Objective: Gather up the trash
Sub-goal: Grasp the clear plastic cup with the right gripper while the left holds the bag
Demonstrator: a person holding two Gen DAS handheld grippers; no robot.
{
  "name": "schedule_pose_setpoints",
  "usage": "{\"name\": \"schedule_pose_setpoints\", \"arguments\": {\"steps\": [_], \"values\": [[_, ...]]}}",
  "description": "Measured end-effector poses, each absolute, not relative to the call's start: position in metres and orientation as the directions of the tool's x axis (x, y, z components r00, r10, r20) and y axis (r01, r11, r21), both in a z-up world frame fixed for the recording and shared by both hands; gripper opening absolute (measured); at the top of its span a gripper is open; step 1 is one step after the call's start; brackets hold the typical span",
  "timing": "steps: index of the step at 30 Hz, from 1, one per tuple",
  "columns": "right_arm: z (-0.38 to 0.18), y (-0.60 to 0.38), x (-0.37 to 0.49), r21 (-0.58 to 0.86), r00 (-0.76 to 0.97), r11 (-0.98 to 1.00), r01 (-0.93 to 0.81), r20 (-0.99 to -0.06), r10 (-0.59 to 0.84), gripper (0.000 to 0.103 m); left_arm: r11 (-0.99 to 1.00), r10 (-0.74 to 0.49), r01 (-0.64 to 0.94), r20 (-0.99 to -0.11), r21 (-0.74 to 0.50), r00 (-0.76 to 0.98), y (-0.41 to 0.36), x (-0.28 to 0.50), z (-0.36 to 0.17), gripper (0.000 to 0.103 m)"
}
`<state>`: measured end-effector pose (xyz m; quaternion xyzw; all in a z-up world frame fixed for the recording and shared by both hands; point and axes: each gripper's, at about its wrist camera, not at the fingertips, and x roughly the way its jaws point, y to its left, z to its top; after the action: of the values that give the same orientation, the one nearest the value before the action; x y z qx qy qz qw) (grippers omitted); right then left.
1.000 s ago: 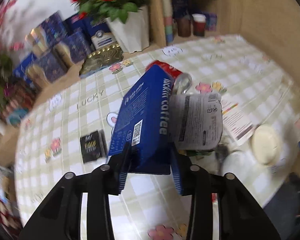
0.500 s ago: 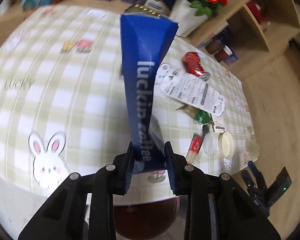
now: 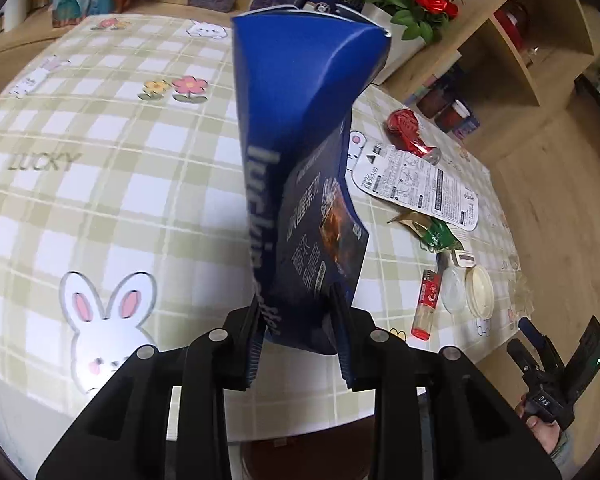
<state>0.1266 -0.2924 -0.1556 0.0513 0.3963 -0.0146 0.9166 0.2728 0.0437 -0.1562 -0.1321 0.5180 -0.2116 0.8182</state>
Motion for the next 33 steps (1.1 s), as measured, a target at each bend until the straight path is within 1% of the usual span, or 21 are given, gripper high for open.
{"name": "schedule_pose_setpoints", "arguments": {"steps": [3, 6, 9, 13, 18, 21, 22, 23, 25, 27, 30, 33], "values": [[-0.152, -0.295, 0.136, 0.077, 0.689, 0.995, 0.063, -0.725, 0.013, 0.095, 0.870, -0.493, 0.227, -0.781, -0.438, 0.384, 0.037, 0.274, -0.161, 0.030], [-0.143, -0.301, 0.152, 0.115, 0.706, 0.993, 0.037, -0.706, 0.056, 0.095, 0.874, -0.486, 0.265, -0.754, -0.408, 0.442, 0.034, 0.268, -0.152, 0.027], [-0.136, -0.306, 0.180, 0.206, 0.716, 0.979, 0.003, -0.683, 0.142, 0.095, 0.887, -0.461, 0.294, -0.729, -0.357, 0.506, 0.030, 0.258, -0.139, 0.026], [-0.138, -0.306, 0.228, 0.303, 0.710, 0.953, -0.009, -0.669, 0.219, 0.090, 0.894, -0.444, 0.315, -0.720, -0.319, 0.533, 0.024, 0.249, -0.132, 0.025], [-0.162, -0.303, 0.290, 0.420, 0.654, 0.906, 0.050, -0.700, 0.288, 0.076, 0.898, -0.437, 0.303, -0.722, -0.318, 0.537, 0.025, 0.240, -0.135, 0.025], [-0.183, -0.311, 0.314, 0.522, 0.623, 0.841, 0.143, -0.708, 0.333, 0.058, 0.903, -0.429, 0.285, -0.719, -0.321, 0.547, 0.027, 0.234, -0.134, 0.025], [-0.190, -0.315, 0.319, 0.558, 0.618, 0.810, 0.179, -0.705, 0.348, 0.039, 0.906, -0.423, 0.277, -0.719, -0.321, 0.552, 0.027, 0.233, -0.134, 0.025], [-0.195, -0.318, 0.321, 0.605, 0.618, 0.769, 0.205, -0.690, 0.378, 0.034, 0.909, -0.417, 0.267, -0.720, -0.321, 0.555, 0.028, 0.232, -0.133, 0.025], [-0.196, -0.321, 0.319, 0.683, 0.644, 0.699, 0.212, -0.635, 0.426, 0.031, 0.910, -0.415, 0.266, -0.720, -0.319, 0.556, 0.029, 0.229, -0.133, 0.025], [-0.183, -0.313, 0.313, 0.690, 0.666, 0.706, 0.157, -0.602, 0.440, 0.029, 0.910, -0.413, 0.278, -0.721, -0.307, 0.557, 0.026, 0.226, -0.132, 0.025], [-0.161, -0.296, 0.304, 0.620, 0.677, 0.780, 0.084, -0.610, 0.411, 0.028, 0.908, -0.416, 0.296, -0.721, -0.296, 0.554, 0.023, 0.223, -0.131, 0.026], [-0.132, -0.278, 0.287, 0.508, 0.712, 0.861, 0.006, -0.606, 0.353, 0.028, 0.905, -0.422, 0.301, -0.718, -0.300, 0.554, 0.021, 0.221, -0.129, 0.026]]}}
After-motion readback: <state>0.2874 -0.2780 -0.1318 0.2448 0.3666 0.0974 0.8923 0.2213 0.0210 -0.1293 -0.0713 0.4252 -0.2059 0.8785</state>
